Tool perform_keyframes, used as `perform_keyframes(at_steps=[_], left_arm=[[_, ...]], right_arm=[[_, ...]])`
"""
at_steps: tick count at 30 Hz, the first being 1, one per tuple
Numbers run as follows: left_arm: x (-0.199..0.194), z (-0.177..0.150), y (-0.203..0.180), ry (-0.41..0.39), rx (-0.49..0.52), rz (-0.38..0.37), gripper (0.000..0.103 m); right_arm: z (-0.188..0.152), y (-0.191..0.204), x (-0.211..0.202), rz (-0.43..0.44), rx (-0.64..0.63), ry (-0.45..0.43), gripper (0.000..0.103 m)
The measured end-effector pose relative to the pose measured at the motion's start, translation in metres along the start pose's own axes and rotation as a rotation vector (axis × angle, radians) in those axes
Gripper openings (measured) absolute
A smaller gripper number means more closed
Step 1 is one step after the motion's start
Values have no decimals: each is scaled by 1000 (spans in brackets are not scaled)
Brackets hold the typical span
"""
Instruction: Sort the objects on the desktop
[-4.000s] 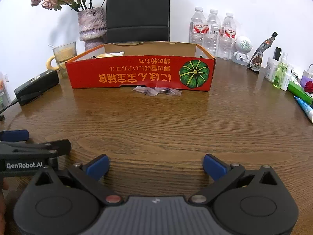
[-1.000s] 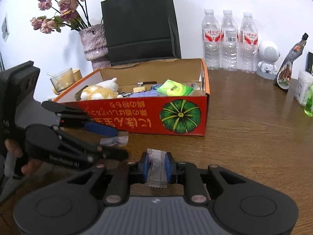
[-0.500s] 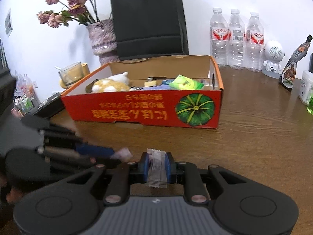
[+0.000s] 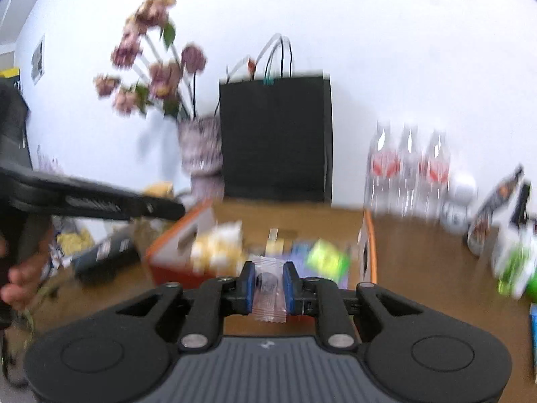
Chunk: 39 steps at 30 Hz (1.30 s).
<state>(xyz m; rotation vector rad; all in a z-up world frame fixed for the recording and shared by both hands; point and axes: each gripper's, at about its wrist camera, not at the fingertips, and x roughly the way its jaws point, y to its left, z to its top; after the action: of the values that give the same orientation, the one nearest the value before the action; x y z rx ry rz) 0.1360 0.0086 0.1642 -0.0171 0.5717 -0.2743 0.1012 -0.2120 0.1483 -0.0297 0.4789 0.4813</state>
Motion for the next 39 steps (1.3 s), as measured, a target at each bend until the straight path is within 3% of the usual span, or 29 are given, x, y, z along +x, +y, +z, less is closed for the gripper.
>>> perform_keyframes(at_steps=[2,6,11,13,14,15,16,17,19,24,28,39], left_arm=[[32,20,16,64,-31,10,17],[102,39,44,178,-99,78,17],[154,35,58,255,-122,89,19],[168,33,63,271,-126,105,31],[172,32,64,274,-122,109,48],[175,32,66,277,-118,115,55],[176,32,66,276,-115,122,63],[177,33,67,280,-114,129,68],[177,34,69,309,-117,139,79],[171,35,71,414,-146,194,102],[159,29,69,482,-182,214,103],[69,21,40,415,-189,239,103]], right_arm=[[31,-10,19,7,14,13,16],[72,-36,96,-25,85,164,16],[72,-53,180,-50,129,362,17],[68,-56,201,-77,135,408,20],[67,-61,209,-93,160,425,26],[66,-66,217,-110,184,443,34],[65,-67,221,-122,188,474,56],[63,-69,224,-134,193,506,70],[60,-72,232,-158,202,569,73],[53,-75,229,-184,216,698,79],[52,-67,211,-175,237,720,80],[66,-16,137,-156,185,655,83]])
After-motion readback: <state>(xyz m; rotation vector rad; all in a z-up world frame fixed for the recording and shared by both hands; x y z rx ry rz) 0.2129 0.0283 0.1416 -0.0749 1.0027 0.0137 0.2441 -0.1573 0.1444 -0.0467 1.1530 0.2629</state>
